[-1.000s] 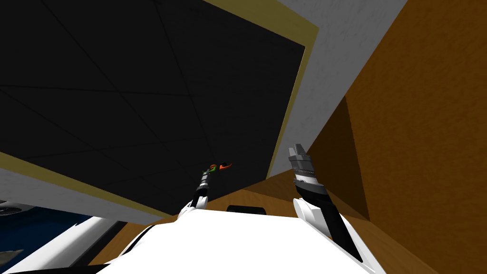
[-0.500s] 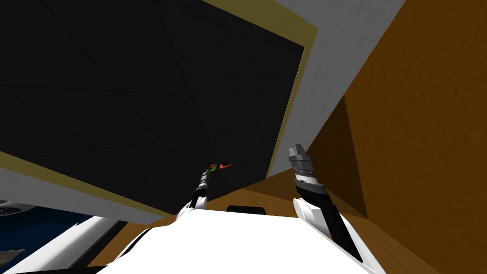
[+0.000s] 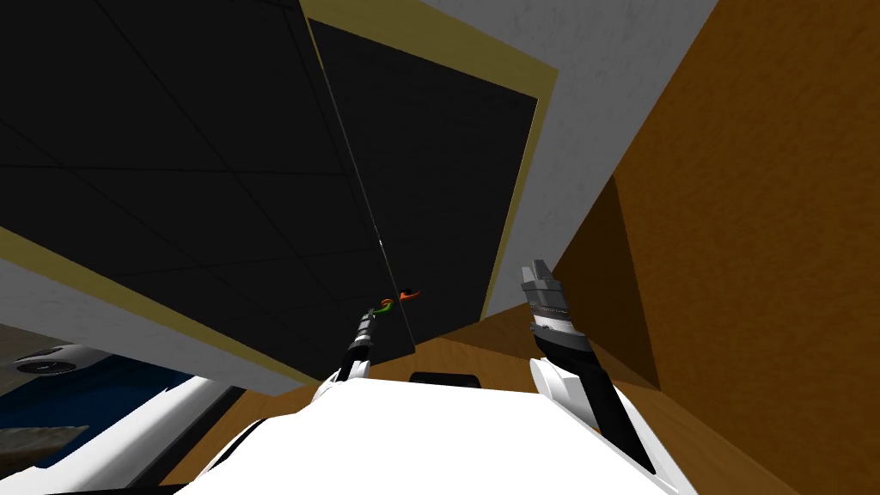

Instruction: Pull the door open

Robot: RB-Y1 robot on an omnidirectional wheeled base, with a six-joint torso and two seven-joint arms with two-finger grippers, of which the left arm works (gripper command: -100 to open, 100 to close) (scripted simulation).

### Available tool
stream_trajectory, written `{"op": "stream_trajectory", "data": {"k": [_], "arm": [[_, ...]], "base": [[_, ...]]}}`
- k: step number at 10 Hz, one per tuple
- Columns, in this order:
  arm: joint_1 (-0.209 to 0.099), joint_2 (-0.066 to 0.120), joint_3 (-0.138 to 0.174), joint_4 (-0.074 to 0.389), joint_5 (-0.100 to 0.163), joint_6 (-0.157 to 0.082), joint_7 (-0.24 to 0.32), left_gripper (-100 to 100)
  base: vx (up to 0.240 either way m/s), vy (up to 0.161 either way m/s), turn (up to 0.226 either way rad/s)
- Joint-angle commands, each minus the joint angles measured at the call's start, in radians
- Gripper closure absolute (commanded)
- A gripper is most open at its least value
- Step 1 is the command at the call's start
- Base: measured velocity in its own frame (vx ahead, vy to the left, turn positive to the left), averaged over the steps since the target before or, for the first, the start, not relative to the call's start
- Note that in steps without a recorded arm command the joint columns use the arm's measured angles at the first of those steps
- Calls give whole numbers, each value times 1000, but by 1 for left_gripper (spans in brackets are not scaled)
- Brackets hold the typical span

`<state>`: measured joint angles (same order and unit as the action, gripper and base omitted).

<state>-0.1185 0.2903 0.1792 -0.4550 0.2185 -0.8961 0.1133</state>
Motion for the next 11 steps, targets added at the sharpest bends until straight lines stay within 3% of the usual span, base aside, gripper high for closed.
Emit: {"op": "stream_trajectory", "data": {"k": [1,2,3,4,6,9,11], "arm": [[-3,20,9,29,5,-6,7,100],[11,36,9,34,5,-9,18,100],[8,36,9,47,5,-9,18,100],[21,50,0,35,0,-15,37,100],[21,50,0,25,0,-15,37,100],[19,62,-51,27,-30,-35,91,100],[19,62,-51,27,-30,-35,91,100]], "base": [[-34,-8,14],[-73,-43,-48],[-72,-41,-32],[-109,-43,-82],[-89,-21,-22],[-176,7,-168],[-88,25,-24]]}}
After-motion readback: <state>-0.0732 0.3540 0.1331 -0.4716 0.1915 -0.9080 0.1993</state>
